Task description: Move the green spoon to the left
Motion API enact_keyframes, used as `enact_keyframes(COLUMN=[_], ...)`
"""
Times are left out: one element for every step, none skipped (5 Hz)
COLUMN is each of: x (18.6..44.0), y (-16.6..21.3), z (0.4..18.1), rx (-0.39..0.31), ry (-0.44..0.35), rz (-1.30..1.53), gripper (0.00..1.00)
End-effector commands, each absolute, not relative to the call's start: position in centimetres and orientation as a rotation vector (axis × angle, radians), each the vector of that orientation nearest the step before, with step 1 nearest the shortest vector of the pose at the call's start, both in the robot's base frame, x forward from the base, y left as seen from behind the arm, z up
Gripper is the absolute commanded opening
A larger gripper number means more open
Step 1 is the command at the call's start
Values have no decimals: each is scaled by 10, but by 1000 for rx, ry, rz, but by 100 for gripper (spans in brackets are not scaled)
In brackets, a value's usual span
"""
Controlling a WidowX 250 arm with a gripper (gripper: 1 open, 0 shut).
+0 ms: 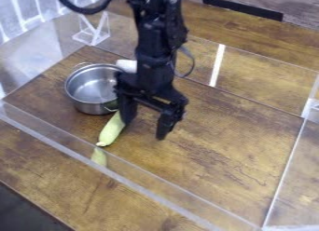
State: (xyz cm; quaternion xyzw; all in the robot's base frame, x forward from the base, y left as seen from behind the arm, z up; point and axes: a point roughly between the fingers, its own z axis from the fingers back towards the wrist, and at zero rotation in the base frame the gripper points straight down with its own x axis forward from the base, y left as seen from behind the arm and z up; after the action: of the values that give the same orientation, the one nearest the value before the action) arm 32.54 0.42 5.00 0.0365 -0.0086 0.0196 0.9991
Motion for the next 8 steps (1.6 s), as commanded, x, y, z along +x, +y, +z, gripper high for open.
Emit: enact_keyframes(x=[326, 330, 333, 330, 326, 323, 327, 330], y=[21, 26, 29, 29, 29, 28, 29, 29], z=[66, 56, 46, 38, 30, 24, 19, 15], rx=[83, 83, 82, 82, 82, 82, 83, 85], ry=[-110, -108, -102, -94, -86, -77, -69, -61], rz=[35, 25, 14, 30, 46, 62, 81, 98], gripper=[100, 100, 100, 100, 100, 100, 100, 100])
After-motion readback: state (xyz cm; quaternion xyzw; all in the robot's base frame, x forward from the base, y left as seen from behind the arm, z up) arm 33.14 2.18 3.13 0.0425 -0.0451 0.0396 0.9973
